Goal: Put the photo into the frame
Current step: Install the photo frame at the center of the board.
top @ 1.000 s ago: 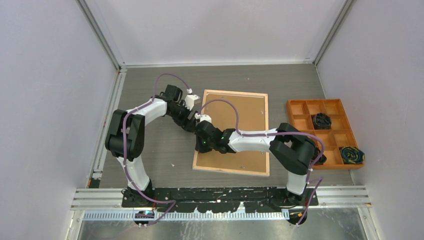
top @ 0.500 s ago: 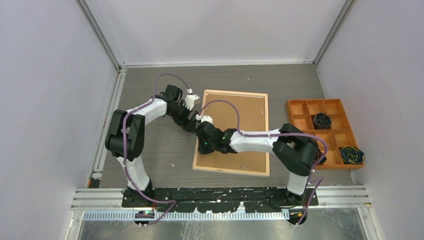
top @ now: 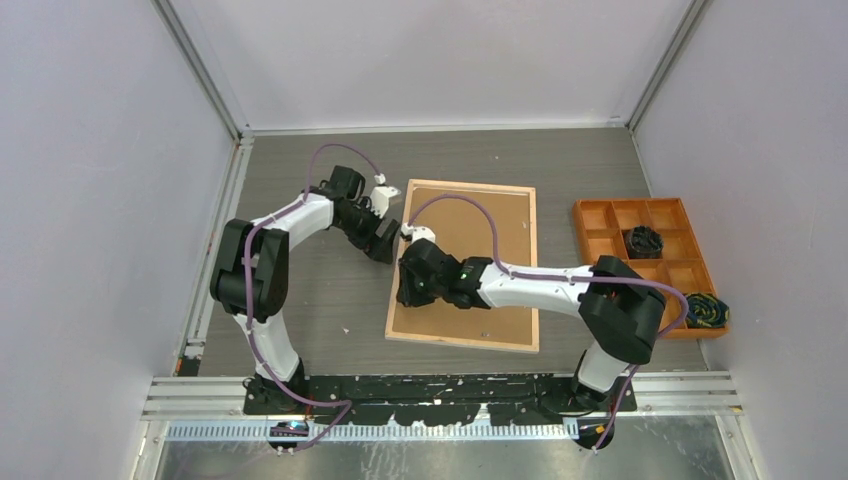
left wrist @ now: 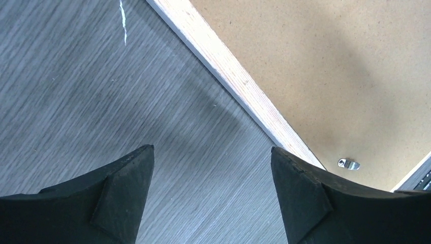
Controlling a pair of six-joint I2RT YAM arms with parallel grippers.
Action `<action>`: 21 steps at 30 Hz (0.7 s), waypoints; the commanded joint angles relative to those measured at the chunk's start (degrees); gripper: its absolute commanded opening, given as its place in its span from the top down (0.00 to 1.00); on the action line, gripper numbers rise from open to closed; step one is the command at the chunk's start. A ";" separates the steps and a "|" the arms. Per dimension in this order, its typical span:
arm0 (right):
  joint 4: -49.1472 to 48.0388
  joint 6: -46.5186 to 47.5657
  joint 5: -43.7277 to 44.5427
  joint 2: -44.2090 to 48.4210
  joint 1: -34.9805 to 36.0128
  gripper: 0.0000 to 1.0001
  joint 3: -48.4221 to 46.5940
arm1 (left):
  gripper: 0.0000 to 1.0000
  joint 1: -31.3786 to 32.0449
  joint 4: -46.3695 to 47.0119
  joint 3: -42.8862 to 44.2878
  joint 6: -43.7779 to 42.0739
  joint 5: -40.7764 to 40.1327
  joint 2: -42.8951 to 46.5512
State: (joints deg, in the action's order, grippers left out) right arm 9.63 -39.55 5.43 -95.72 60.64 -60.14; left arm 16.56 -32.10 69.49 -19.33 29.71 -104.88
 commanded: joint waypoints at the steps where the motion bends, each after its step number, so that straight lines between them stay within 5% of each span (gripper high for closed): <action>1: -3.26 -3.21 -1.61 1.96 0.33 0.78 2.64 | 0.13 0.23 -2.91 1.70 -2.36 1.62 2.98; 7: -4.88 -4.27 -2.85 0.33 1.30 0.87 5.09 | 0.12 -0.21 -4.02 1.74 -2.82 1.12 3.62; 21: -4.67 -3.56 -1.12 -3.41 1.59 0.90 9.75 | 0.10 -0.38 -7.45 2.46 -5.99 -0.02 4.74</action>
State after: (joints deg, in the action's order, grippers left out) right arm 4.64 -43.13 2.63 -97.21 62.11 -52.95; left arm 16.40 -37.67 70.32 -23.42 29.56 -102.61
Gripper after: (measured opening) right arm 0.098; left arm 0.901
